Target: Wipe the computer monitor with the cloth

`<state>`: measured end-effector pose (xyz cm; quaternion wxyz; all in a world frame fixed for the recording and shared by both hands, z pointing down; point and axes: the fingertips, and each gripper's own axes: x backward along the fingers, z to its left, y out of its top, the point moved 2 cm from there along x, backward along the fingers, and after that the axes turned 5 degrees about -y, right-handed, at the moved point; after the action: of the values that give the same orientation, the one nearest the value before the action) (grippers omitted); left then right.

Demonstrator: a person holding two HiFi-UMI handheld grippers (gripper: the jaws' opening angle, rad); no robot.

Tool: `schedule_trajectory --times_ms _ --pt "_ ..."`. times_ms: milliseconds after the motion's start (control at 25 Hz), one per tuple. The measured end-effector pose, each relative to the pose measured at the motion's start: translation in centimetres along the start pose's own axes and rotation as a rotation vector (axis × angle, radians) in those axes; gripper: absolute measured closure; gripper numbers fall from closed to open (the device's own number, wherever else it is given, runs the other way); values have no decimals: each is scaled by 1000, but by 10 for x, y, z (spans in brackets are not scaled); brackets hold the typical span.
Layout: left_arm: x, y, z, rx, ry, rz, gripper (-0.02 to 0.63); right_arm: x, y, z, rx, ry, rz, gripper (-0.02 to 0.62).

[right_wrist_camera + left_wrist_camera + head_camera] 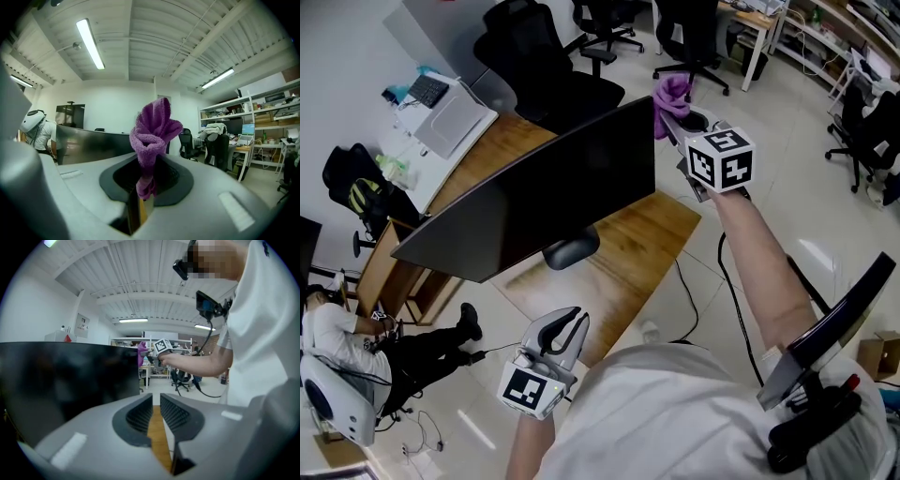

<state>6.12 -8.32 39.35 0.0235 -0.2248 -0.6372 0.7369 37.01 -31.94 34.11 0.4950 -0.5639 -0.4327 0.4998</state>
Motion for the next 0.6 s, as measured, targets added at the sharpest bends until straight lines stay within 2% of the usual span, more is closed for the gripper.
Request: schedule_trajectory --times_ms 600 --pt "29 -12 0 28 55 26 535 -8 -97 -1 -48 -36 161 538"
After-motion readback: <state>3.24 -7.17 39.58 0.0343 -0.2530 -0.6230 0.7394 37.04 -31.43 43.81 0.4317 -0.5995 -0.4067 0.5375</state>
